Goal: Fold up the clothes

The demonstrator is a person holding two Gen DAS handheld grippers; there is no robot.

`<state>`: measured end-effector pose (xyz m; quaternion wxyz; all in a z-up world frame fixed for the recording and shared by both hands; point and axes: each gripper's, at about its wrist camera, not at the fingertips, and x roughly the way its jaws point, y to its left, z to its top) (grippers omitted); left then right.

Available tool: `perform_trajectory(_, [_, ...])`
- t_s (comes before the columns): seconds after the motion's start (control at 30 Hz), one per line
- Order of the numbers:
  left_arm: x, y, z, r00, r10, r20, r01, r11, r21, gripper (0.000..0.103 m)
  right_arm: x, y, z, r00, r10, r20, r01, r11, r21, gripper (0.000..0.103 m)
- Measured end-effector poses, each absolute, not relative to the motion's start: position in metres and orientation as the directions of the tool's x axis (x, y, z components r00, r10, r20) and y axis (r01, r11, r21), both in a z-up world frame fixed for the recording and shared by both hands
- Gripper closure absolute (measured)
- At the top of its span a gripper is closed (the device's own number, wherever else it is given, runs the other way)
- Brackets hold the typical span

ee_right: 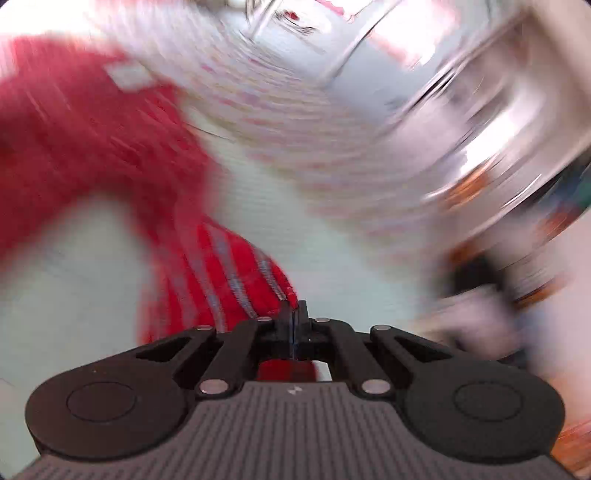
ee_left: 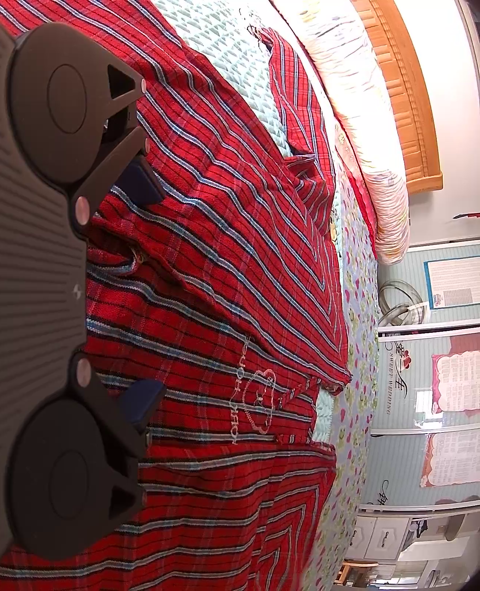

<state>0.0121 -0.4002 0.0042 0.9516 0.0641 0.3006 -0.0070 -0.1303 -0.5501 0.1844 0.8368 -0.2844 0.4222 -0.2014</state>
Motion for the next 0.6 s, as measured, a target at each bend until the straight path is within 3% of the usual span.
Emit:
perform_trajectory(0.13, [0.013,-0.4,0.004,0.819,0.026,-0.574,0.052,0.991,0.119,0.0,-0.111,-0.583,0.201,0.52,-0.743,-0.421,0.066,0.527,-0.847,0.103])
perform_trajectory(0.2, [0.013,-0.4,0.004,0.818,0.026,-0.574,0.053,0.991,0.12,0.0,-0.094,-0.594,0.19,0.485,-0.771,-0.413,0.043,0.493,-0.869,0.103])
perform_trajectory(0.27, [0.013,-0.399,0.004,0.819,0.026,-0.574,0.053,0.991,0.12,0.0,-0.076,-0.608,0.182,0.435,-0.772,-0.463,0.063,0.539,-0.84,0.103])
perform_trajectory(0.33, [0.014,-0.399,0.004,0.819,0.025,-0.574,0.053,0.991,0.12,0.0,-0.06,-0.637,0.171,0.347,-0.71,-0.613,0.153,0.688,-0.71,0.103])
perform_trajectory(0.43, [0.014,-0.399,0.004,0.819,0.025,-0.573,0.053,0.992,0.119,0.0,-0.041,-0.69,0.15,0.231,-0.503,-0.833,0.353,0.841,-0.41,0.102])
perform_trajectory(0.5, [0.013,-0.399,0.004,0.82,0.023,-0.573,0.053,0.992,0.117,0.0,-0.045,-0.722,0.129,0.212,-0.442,-0.872,0.512,0.81,-0.286,0.087])
perform_trajectory(0.6, [0.013,-0.399,0.003,0.82,0.022,-0.571,0.054,0.992,0.116,0.0,-0.081,-0.735,0.121,0.352,-0.486,-0.8,0.697,0.706,-0.122,0.082])
